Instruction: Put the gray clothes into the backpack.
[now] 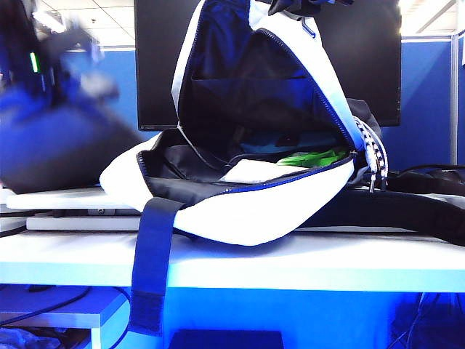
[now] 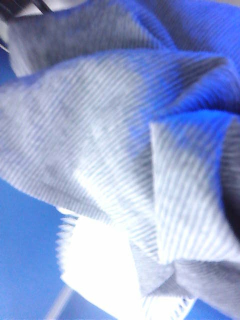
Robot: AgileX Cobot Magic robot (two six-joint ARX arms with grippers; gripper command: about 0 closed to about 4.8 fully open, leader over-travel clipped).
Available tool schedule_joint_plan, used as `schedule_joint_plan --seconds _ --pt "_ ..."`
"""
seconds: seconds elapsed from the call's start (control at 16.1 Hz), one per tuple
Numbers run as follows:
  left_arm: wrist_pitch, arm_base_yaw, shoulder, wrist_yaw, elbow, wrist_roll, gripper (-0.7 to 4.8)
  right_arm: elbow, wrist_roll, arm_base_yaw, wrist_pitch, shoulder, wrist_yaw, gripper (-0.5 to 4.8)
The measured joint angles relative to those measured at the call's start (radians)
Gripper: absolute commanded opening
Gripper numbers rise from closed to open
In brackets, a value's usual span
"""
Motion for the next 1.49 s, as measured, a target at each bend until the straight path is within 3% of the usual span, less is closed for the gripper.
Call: schedule_joint_plan --seconds 0.12,0.44,0.56,0.81,0.93,1.12,1.31,1.49 --pt "-0.099 -0.031 -0.14 0.055 0.0 -0.086 -0.06 0.0 0.0 0.0 0.0 0.0 0.0 -0.01" --pt "-0.441 -0.199 -0.35 0.195 0.0 -0.154 -0.06 0.0 0.0 0.0 0.0 0.0 0.0 -0.01" --pt "-0.535 -0.27 -0.389 0.235 0.0 -0.247 -0.06 0.0 0.0 0.0 0.0 0.0 0.001 -0.01" --pt "-0.558 -0.514 -0.39 0.262 0.0 -0.418 -0.06 0.0 0.0 0.0 0.0 0.0 0.001 -0.01" --pt "-0.504 -0.591 -0.356 0.223 0.0 -0.405 -0.06 0.0 0.0 0.0 0.0 0.0 0.0 -0.01" --pt "-0.358 -0.544 -0.184 0.188 0.0 -0.399 -0.06 0.0 0.0 0.0 0.0 0.0 0.0 -0.01" --pt "-0.152 -0.497 0.014 0.218 0.0 -0.449 -0.06 0.0 0.0 0.001 -0.003 0.002 -0.003 -0.01" --pt "0.162 -0.497 0.19 0.335 0.019 -0.497 -0.06 0.0 0.0 0.001 0.0 0.002 -0.002 -0.01"
